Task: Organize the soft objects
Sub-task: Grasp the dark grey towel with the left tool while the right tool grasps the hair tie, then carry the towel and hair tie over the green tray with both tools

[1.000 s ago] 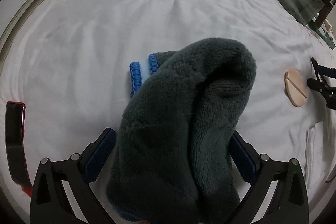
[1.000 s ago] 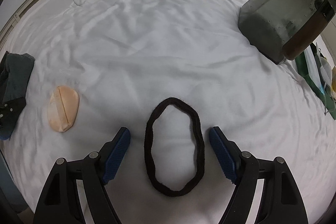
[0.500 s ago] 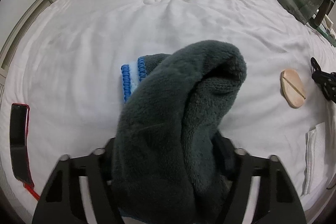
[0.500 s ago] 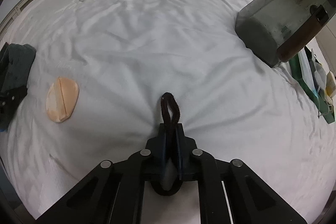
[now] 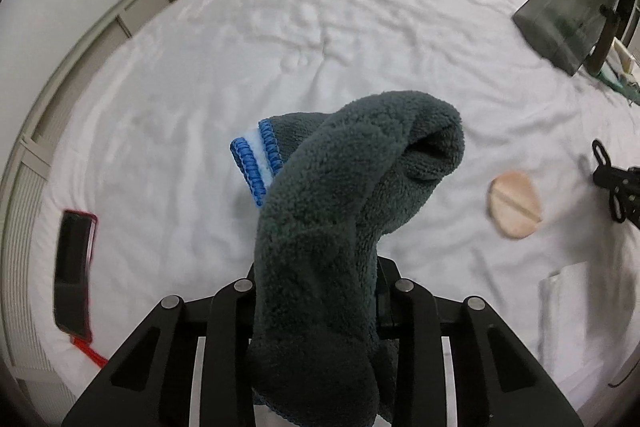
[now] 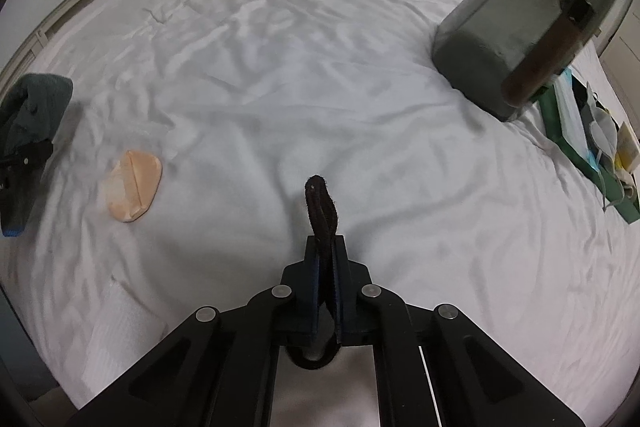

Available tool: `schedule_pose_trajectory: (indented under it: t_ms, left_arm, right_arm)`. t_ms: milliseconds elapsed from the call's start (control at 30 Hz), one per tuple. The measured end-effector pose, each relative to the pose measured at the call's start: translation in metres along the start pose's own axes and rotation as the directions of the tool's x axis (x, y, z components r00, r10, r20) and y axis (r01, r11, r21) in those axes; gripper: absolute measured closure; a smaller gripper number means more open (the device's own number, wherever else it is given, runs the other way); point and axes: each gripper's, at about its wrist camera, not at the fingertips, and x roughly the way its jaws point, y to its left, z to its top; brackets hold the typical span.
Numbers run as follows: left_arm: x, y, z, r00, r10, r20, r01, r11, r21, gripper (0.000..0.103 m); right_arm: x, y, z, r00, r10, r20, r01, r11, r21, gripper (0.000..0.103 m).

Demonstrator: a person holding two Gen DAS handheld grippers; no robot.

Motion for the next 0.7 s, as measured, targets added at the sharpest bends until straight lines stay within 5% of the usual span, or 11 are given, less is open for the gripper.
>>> schedule_pose_trajectory:
  t_ms: [367,700]
  left_arm:
    - [-0.052,-0.044,0.021,0.999,-0.030,0.025,0.031,0.999,-0.014,0.076]
    - [-0.100,-0.177,0.011,0.982,-0.176,-0.062,0.180,0.982,0.062,0.076]
  right_arm:
    - [-0.061,-0.060,-0.016,0.996,0.066,0.066,-0.072,0.994,0.088,0.099]
    - [-0.113,-0.149,-0.053,0.998,0.027,0.059,-0.036,0.986,0.160,0.099]
